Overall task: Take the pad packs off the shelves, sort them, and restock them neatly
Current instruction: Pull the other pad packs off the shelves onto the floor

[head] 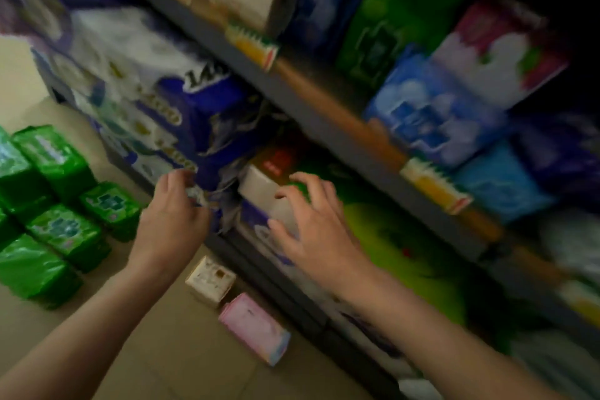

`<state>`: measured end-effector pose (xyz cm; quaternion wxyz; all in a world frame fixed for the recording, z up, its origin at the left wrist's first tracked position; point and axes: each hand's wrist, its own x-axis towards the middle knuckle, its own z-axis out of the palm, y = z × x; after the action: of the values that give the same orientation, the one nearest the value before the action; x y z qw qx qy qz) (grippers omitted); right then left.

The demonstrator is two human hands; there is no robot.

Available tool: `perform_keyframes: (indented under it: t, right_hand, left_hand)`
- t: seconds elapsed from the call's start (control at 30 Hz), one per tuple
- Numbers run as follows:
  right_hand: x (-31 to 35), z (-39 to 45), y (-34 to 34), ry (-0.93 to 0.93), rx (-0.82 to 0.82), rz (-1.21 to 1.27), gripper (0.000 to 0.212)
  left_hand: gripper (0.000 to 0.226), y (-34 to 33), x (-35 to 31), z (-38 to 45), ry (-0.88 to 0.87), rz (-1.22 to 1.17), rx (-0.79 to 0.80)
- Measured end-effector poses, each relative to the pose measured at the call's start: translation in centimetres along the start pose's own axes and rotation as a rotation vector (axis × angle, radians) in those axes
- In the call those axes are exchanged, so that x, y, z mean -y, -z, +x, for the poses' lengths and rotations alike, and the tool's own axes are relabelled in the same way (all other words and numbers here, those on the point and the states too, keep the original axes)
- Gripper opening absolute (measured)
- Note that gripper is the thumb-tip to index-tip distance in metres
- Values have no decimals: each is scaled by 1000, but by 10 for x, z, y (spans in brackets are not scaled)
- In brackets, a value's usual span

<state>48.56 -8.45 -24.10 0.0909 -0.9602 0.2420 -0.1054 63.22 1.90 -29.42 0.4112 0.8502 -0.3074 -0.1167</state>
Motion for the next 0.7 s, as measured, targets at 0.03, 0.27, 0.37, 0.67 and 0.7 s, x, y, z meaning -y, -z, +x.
perform_keyframes:
  t: [0.03, 0.27, 0.37, 0.67, 0.7]
  right_hand:
    - [-3, -3, 32, -8, -36, -25, 43]
    - [-63, -25, 168, -294, -253, -154, 56]
    - [-104, -8, 196, -468, -116, -173, 82]
    - [-141, 36, 156, -598, 2, -69, 69]
    - [-139, 36, 158, -584, -53, -44, 63]
  left_hand:
    - [44, 11, -29, -5, -23, -6, 11]
    - [51, 38, -153, -36, -241, 23, 200]
    - [50, 41, -171, -44, -255, 25, 239]
    - [52, 38, -177, -54, -252, 152, 303]
    - [53, 37, -177, -54, -254, 166, 294]
